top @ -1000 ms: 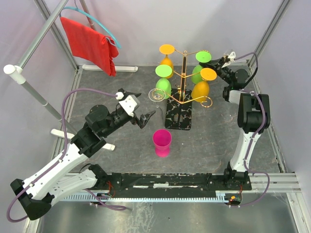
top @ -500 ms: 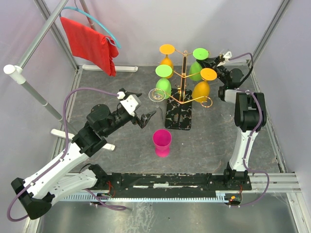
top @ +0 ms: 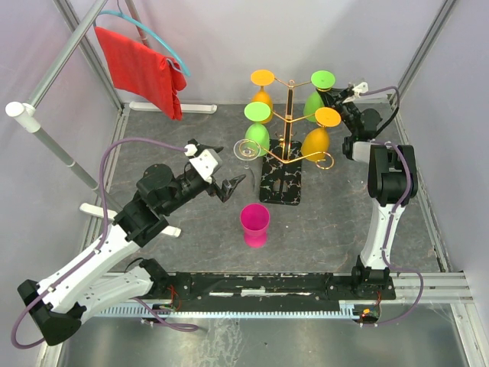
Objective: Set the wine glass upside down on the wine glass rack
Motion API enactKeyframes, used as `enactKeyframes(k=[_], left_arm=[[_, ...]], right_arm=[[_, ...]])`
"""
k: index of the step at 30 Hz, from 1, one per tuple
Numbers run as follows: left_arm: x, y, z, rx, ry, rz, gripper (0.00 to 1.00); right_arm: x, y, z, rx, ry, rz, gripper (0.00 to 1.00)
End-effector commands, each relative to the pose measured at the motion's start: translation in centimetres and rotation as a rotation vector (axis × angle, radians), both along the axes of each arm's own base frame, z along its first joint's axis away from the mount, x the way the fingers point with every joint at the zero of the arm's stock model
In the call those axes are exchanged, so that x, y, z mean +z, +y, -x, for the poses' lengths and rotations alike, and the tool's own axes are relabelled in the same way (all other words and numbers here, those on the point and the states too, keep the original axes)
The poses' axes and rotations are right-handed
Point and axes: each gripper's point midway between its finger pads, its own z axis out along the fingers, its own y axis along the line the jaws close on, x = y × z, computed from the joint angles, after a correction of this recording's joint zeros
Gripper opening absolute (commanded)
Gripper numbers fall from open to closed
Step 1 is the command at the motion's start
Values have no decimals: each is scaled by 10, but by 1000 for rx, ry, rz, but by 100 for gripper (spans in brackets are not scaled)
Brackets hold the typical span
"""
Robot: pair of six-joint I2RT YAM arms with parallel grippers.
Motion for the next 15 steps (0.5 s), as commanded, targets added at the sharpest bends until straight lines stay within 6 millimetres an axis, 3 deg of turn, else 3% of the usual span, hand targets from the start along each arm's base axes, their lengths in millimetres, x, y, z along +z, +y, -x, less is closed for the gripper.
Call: enactKeyframes(k=[1,15], left_arm=[[13,-3,1,-16,-28,30,99],[17,-4,6,-36,-32,48,99]], right_arm=[[4,-12,1,-59,-43,11,2],[8,-16,24,-65,-45,6,2]])
